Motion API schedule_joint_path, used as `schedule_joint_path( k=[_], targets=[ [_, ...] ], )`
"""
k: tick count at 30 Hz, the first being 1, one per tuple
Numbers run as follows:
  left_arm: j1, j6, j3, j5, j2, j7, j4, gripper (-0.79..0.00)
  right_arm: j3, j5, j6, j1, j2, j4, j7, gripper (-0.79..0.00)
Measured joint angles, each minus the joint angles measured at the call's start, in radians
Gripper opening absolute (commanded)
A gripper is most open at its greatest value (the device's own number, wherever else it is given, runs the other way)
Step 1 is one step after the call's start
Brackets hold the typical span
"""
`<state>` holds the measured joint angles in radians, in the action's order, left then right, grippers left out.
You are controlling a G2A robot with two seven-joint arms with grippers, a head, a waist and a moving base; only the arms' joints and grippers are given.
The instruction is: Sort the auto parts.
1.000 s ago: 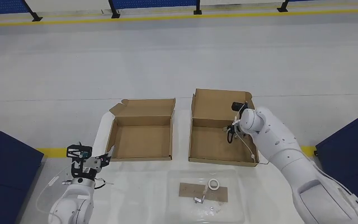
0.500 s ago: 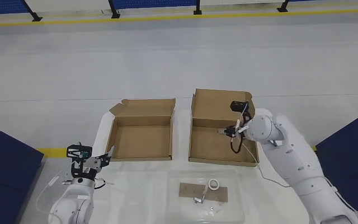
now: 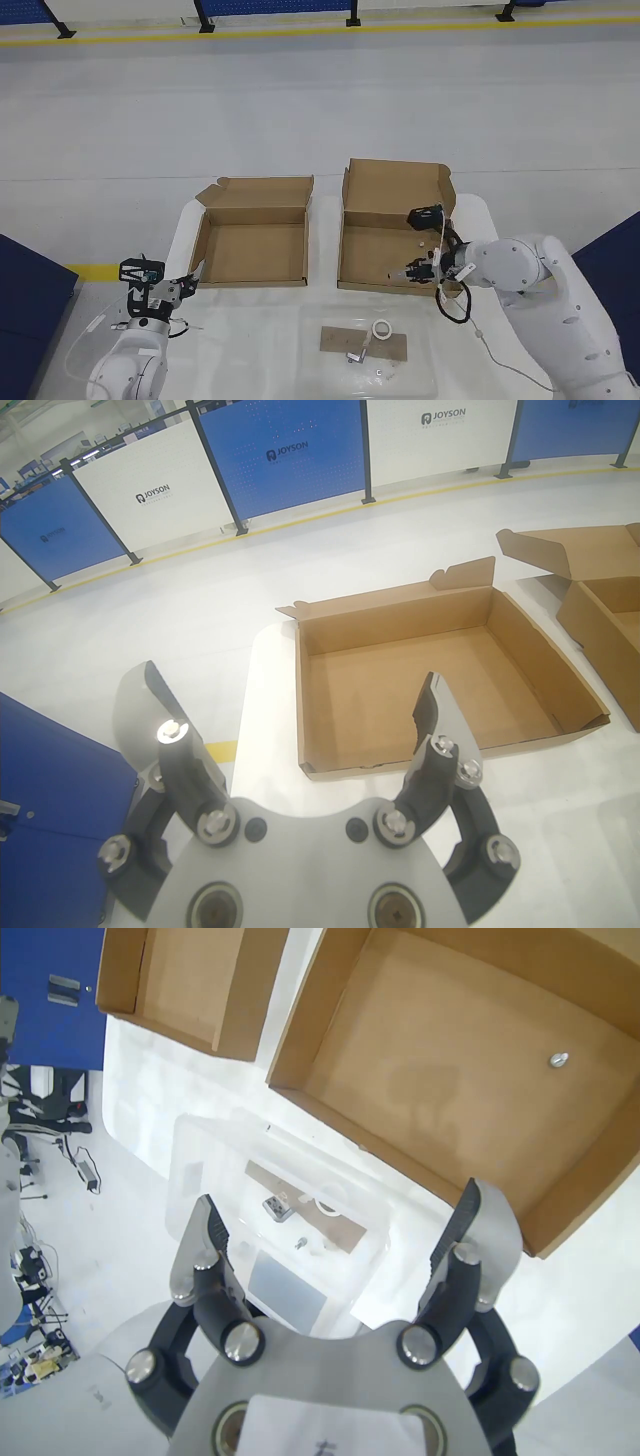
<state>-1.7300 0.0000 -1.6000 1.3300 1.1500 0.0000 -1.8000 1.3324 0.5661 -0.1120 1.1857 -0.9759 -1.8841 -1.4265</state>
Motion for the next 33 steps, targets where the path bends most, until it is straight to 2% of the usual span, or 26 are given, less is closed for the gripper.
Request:
schedule_joint_path(
  k=[4,14,22,33],
  targets=[
    [0.000,0.000,0.000,0.000,0.000,0.000,0.000,0.000,-0.006,-0.011,0.059,0.017,0.008,-0.017,-0.086,0.000],
    [0.000,0.000,0.000,0.000,0.000,0.000,0.000,0.000,-0.010,-0.010,0.063,0.019,0.008,-0.021,-0.079,0.000],
    [0.000,0.000,0.000,0.000,0.000,0.000,0.000,0.000,-0.114,0.070,0.209,0.030,0.025,-0.158,-0.110,0.000],
    [0.000,0.000,0.000,0.000,0.000,0.000,0.000,0.000,-0.293,0.166,0.282,-0.009,0.084,-0.190,-0.109,0.000]
  ],
)
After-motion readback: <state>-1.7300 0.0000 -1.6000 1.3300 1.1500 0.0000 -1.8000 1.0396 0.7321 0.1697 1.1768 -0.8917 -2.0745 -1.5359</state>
